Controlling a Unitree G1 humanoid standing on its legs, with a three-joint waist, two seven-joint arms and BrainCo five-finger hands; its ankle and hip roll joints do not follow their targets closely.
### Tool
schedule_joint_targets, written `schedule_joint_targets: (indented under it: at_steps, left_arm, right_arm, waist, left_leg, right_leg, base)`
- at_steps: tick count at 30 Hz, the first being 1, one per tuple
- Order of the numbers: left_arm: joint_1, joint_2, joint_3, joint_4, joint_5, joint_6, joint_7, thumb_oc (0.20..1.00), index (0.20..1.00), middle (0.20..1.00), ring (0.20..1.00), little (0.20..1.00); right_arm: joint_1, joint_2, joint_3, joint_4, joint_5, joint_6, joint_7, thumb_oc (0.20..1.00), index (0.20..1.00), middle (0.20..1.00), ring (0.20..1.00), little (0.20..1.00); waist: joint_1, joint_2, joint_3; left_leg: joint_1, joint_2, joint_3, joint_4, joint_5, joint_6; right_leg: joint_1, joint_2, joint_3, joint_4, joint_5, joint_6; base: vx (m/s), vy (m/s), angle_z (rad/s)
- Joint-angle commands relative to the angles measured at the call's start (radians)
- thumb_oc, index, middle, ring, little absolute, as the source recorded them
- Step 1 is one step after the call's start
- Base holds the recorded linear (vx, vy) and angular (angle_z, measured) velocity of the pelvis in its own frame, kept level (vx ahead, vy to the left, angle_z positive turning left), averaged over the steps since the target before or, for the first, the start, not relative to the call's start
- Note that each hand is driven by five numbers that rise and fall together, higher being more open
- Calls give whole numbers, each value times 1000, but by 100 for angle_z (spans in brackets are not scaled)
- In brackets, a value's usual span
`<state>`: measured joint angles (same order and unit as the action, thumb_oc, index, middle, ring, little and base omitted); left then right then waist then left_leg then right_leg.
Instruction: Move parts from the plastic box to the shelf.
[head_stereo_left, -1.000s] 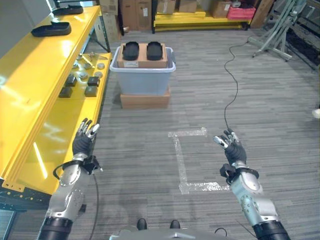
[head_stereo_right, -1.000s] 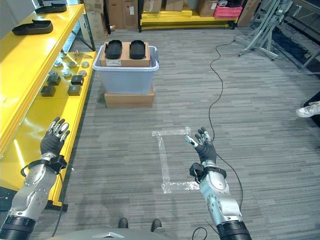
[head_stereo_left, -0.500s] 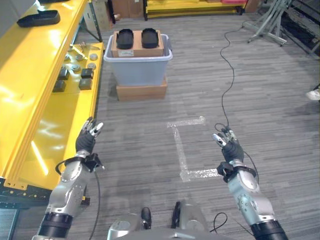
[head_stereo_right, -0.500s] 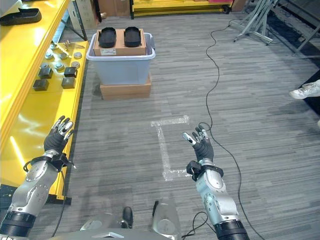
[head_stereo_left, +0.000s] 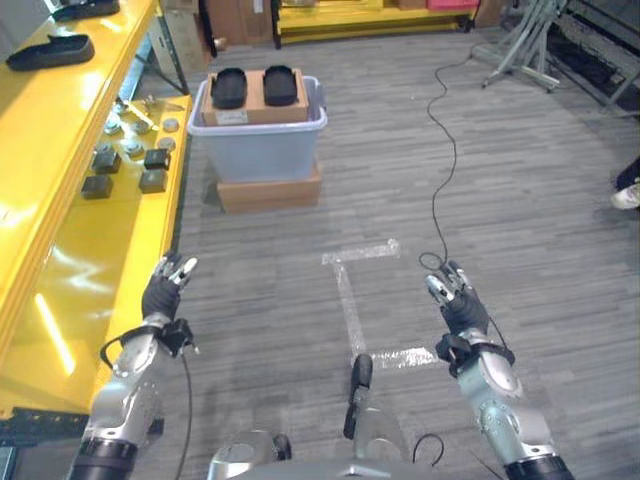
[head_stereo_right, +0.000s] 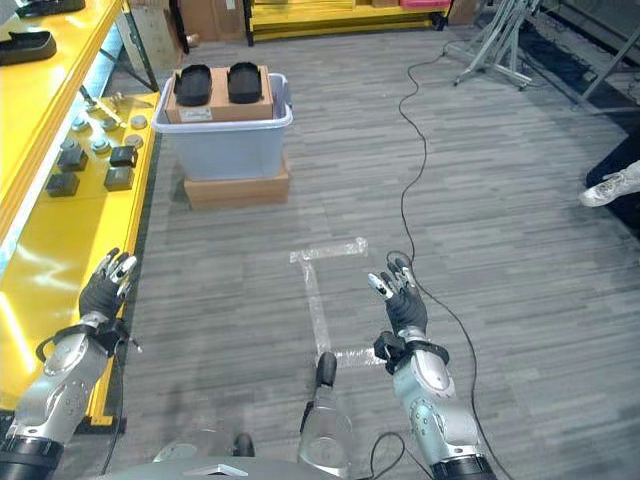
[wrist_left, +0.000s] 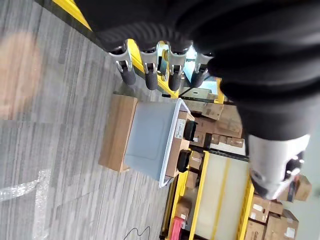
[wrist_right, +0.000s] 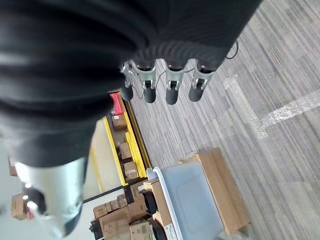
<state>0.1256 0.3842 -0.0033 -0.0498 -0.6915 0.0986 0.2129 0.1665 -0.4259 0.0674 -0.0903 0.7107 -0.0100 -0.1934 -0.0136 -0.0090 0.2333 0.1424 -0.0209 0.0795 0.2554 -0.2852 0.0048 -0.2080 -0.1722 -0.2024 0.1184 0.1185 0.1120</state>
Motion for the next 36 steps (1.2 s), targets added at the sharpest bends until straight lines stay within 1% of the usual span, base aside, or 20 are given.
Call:
schedule_joint_targets:
  at_steps: [1,3,4,6,8,10,11,13,14,15,17,19,20,23,25,28,31,33,34,36]
  left_arm:
    - [11,45,37,-80,-151,-66,15,1000,1000,1000,1000,1000]
    - [15,39,39,-84,-172,-64,24,1000,1000,1000,1000,1000]
    - [14,23,42,-89,-216,-62,53,1000,1000,1000,1000,1000]
    - [11,-4,41,-79,-230,-67,80,1000,1000,1000,1000,1000]
    - [4,-25,40,-55,-241,-91,86,1000,1000,1000,1000,1000]
    - [-2,-31,43,-42,-235,-102,78,1000,1000,1000,1000,1000]
    - [-15,-38,54,-20,-190,-138,51,1000,1000,1000,1000,1000]
    - [-15,-35,60,-22,-187,-144,37,1000,1000,1000,1000,1000]
    - [-6,-29,73,-37,-191,-154,29,1000,1000,1000,1000,1000]
    - [-2,-28,77,-42,-194,-154,28,1000,1000,1000,1000,1000]
    - [16,-30,97,-67,-200,-154,30,1000,1000,1000,1000,1000]
    - [34,-33,112,-78,-203,-160,24,1000,1000,1000,1000,1000]
    - [48,-33,124,-79,-195,-177,11,1000,1000,1000,1000,1000]
    - [46,-39,137,-64,-177,-205,-6,1000,1000,1000,1000,1000]
    - [47,-35,143,-52,-164,-228,-20,1000,1000,1000,1000,1000]
    - [31,-2,142,-62,-114,-237,-47,1000,1000,1000,1000,1000]
    - [0,4,137,-63,-100,-196,-80,1000,1000,1000,1000,1000]
    - [-15,4,128,-73,-84,-162,-104,1000,1000,1000,1000,1000]
    - [-16,6,126,-79,-79,-158,-102,1000,1000,1000,1000,1000]
    - [-12,16,123,-90,-82,-162,-90,1000,1000,1000,1000,1000]
  right_arm:
    - [-29,-44,-47,-22,28,-18,38,1000,1000,1000,1000,1000]
    - [-32,-53,-48,-17,30,-15,45,1000,1000,1000,1000,1000]
    - [-52,-70,-47,3,29,-9,58,1000,1000,1000,1000,1000]
    - [-71,-91,-44,33,38,-13,67,1000,1000,1000,1000,1000]
    - [-77,-99,-37,58,44,-31,62,1000,1000,1000,1000,1000]
    - [-76,-99,-36,67,43,-41,61,1000,1000,1000,1000,1000]
    - [-72,-93,-45,71,40,-37,59,1000,1000,1000,1000,1000]
    - [-69,-87,-47,72,30,-32,58,1000,1000,1000,1000,1000]
    - [-59,-77,-52,67,9,-29,54,1000,1000,1000,1000,1000]
    - [-55,-76,-53,65,6,-28,55,1000,1000,1000,1000,1000]
    - [-39,-73,-58,53,-7,-22,57,1000,1000,1000,1000,1000]
    - [-23,-75,-57,40,-11,-18,64,1000,1000,1000,1000,1000]
    - [-7,-79,-54,31,-13,-17,75,1000,1000,1000,1000,1000]
    - [1,-89,-40,25,2,-15,90,1000,1000,1000,1000,1000]
    - [-15,-93,-20,33,9,-20,91,1000,1000,1000,1000,1000]
    - [-71,-62,25,63,74,-30,59,1000,1000,1000,1000,1000]
    - [-101,-19,41,55,64,-20,10,1000,1000,1000,1000,1000]
    - [-106,13,41,41,59,-12,-18,1000,1000,1000,1000,1000]
    - [-105,21,41,34,46,-6,-21,1000,1000,1000,1000,1000]
    - [-89,36,41,19,24,-11,-11,1000,1000,1000,1000,1000]
  waist:
    - [-7,-50,-73]
    - [-9,-47,-81]
    - [-10,-43,-97]
    - [1,-27,-103]
    - [18,-37,-92]
    - [24,-41,-80]
    - [32,-48,-54]
    - [34,-49,-47]
    - [44,-50,-39]
    - [48,-51,-38]
    - [67,-36,-41]
    - [81,-12,-39]
    - [92,-12,-31]
    - [104,-10,-18]
    - [114,-8,-26]
    - [158,-25,-41]
    - [184,-44,-66]
    - [189,-48,-80]
    - [187,-47,-83]
    - [174,-40,-79]
  left_leg:
    - [-1,67,61,137,30,10]
    - [9,95,72,151,67,-6]
    - [2,150,103,240,160,-42]
    - [-77,212,97,469,245,-89]
    - [-229,225,55,708,295,-98]
    - [-323,219,29,788,299,-90]
    - [-413,207,48,757,269,-59]
    - [-410,198,78,663,264,-54]
    - [-412,161,113,429,289,-59]
    - [-411,148,116,370,299,-60]
    - [-421,95,118,54,408,-67]
    - [-429,85,117,-136,489,-81]
    - [-448,72,107,-235,500,-89]
    - [-484,84,104,-224,489,-86]
    - [-467,95,119,-226,451,-71]
    - [-475,68,98,-52,385,-46]
    - [-447,-4,108,0,317,4]
    - [-386,-74,102,-29,268,60]
    - [-365,-91,103,-45,258,75]
    - [-334,-104,106,-74,248,87]
  right_leg:
    - [34,1,29,-18,-12,47]
    - [42,16,17,-6,-21,31]
    - [68,52,-10,-10,-43,-6]
    - [122,111,-43,-25,-88,-50]
    - [172,147,-43,-52,-111,-97]
    - [198,163,-39,-63,-117,-110]
    - [248,177,-28,-78,-130,-114]
    - [267,179,-25,-81,-141,-111]
    - [288,173,-19,-84,-151,-98]
    - [291,169,-18,-83,-153,-94]
    - [293,167,-22,-63,-160,-81]
    - [310,183,-16,-30,-184,-76]
    - [338,177,-16,13,-222,-70]
    - [357,160,-33,94,-287,-75]
    - [364,143,-42,152,-336,-67]
    - [419,72,-63,276,-395,-41]
    - [434,14,-99,405,-329,7]
    - [367,-35,-99,606,-197,57]
    - [332,-40,-88,637,-170,64]
    - [271,-21,-83,596,-175,53]
  base:
    - [591,-341,53]
    - [385,-262,27]
    - [416,-349,-5]
    - [483,-414,12]
    - [332,-330,13]
    - [255,-165,-37]
    - [317,-96,-46]
    - [384,35,-15]
    - [398,154,-8]
    - [399,213,-16]
    - [342,199,-8]
    - [576,228,-4]
    - [643,226,-14]
    - [550,212,-23]
    - [501,229,-14]
    - [754,273,-33]
    - [529,264,-6]
    - [431,289,29]
    - [305,177,41]
    - [317,82,25]
